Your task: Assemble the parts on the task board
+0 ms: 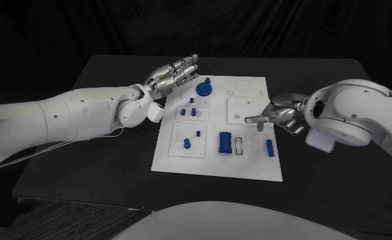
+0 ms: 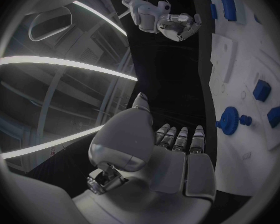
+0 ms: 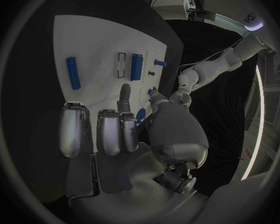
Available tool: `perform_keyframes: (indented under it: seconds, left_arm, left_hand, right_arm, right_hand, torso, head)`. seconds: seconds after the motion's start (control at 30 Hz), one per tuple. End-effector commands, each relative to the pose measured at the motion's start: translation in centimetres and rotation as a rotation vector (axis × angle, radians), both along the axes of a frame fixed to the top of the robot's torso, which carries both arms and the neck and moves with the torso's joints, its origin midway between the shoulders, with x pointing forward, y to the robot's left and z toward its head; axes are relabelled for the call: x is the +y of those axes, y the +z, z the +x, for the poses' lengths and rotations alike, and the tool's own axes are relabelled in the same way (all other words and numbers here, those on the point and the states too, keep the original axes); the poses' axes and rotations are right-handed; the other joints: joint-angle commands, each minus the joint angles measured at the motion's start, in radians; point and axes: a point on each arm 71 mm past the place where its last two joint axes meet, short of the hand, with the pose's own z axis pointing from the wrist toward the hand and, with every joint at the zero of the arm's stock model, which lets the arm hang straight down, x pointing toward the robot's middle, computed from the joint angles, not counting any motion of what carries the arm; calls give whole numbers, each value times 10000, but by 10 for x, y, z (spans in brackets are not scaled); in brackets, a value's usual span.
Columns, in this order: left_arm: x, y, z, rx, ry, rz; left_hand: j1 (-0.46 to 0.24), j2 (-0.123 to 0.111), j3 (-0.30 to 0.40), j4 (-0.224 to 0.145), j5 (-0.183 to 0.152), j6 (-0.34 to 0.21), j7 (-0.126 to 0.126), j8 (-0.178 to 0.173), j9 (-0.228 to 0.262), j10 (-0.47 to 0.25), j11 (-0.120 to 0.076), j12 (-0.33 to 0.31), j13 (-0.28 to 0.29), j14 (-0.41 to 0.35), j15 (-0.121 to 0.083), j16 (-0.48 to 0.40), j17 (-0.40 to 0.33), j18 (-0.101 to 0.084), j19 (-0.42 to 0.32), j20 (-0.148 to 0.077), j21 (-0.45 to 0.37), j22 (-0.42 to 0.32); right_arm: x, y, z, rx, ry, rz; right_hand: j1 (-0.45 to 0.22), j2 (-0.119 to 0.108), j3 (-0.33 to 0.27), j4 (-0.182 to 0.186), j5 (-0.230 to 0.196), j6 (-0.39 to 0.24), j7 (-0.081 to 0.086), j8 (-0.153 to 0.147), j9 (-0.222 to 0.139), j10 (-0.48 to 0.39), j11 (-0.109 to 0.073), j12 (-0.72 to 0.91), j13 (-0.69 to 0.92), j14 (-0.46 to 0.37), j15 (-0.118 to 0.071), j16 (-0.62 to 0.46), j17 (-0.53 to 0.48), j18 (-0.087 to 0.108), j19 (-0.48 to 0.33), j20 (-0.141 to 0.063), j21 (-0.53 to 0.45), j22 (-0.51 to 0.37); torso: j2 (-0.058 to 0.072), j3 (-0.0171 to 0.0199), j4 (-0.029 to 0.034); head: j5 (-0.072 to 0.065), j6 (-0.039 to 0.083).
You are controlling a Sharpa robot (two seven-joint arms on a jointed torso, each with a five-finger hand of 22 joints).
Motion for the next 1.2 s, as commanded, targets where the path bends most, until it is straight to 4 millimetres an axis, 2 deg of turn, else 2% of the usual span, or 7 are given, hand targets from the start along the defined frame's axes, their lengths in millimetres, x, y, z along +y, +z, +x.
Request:
perform_keyframes:
  seconds: [0.03, 0.2, 0.4, 0.6, 0.67, 0.9, 1.2]
  left_arm:
    - [0, 7, -1, -759, 43, -662]
    - [0, 7, -2, -757, 57, -653]
    - [1, 8, -2, -837, 97, -690]
    - [2, 8, -2, -841, 88, -707]
    - [2, 8, -2, -840, 84, -709]
    - [1, 8, -2, -838, 66, -721]
    - [0, 7, -2, -829, 31, -741]
  left_hand:
    - [66, 28, 57, 21, 47, 15, 76, 26, 15, 21, 63, -34, -11, 14, 85, -37, -16, 100, 6, 91, 2, 18]
    - [67, 25, 56, 20, 48, 23, 78, 28, 16, 21, 64, -34, -11, 14, 84, -37, -16, 99, 6, 92, 2, 19]
    - [90, 12, 58, 12, 71, 79, 106, 43, 27, 21, 90, -34, -11, 14, 58, -37, -16, 103, 11, 90, 6, 24]
    - [109, 10, 64, 10, 92, 90, 114, 46, 28, 21, 98, -34, -11, 14, 53, -37, -16, 109, 12, 88, 7, 26]
    - [118, 12, 69, 9, 106, 88, 122, 45, 27, 21, 109, -34, -11, 14, 52, -37, -16, 111, 11, 88, 6, 23]
    - [134, 15, 76, 5, 128, 81, 133, 43, 25, 21, 121, -34, -11, 14, 49, -37, -16, 113, 10, 88, 6, 22]
    - [184, -1, 90, -9, 210, 83, 157, 41, 24, 21, 147, -34, -11, 14, 47, -37, -16, 118, 9, 90, 4, 19]
  right_arm:
    - [-17, 6, -1, -281, 297, -688]
    - [-50, 12, 3, -1116, 387, -2075]
    - [-64, 4, -1, -1279, 372, -2638]
    - [-63, -6, -6, -1195, 443, -2701]
    - [-62, -10, -7, -1174, 426, -2657]
    - [-55, -23, -11, -1059, 313, -2418]
    - [-45, -35, -12, -906, 315, -2249]
  right_hand:
    - [357, 48, 9, -185, -2, -10, -34, 88, 20, 1066, -66, 35, 2633, 794, -38, 55, 1111, 35, 506, -33, 98, 2069]
    - [748, 213, 31, -417, 314, 121, -78, 147, 10, 1066, -102, 35, 2633, 776, -64, 15, 1023, 39, 500, -51, 90, 2064]
    - [786, 330, 19, -418, 486, 163, -88, 112, -46, 1066, -117, 35, 2633, 759, -78, -27, 943, 47, 487, -63, 57, 2053]
    - [681, 467, -118, -311, 489, 322, -79, -218, -413, 1066, -115, 35, 2633, 762, -82, -27, 934, 41, 496, -75, 83, 2060]
    - [711, 503, -181, -318, 488, 477, -77, -433, -659, 1066, -113, 35, 2633, 764, -82, -23, 931, 43, 495, -76, 75, 2056]
    - [773, 566, -245, -341, 508, 690, -79, -696, -984, 1066, -117, 35, 2633, 761, -84, -32, 902, 40, 501, -79, 95, 2061]
    - [898, 604, -261, -420, 614, 863, -94, -838, -1182, 1066, -125, 35, 2633, 758, -91, -38, 880, 43, 498, -81, 86, 2057]
  torso:
    - [-20, -9, 7]
    - [-45, -28, -24]
    - [-49, -71, -27]
    - [-23, -66, -62]
    - [-10, -48, -42]
    - [-18, -32, -4]
    - [-33, -56, -31]
  head:
    - [-30, -3]
    - [-28, -3]
    - [-22, -3]
    - [-14, -3]
    - [-54, -3]
    - [-132, -3]
    - [-130, -3]
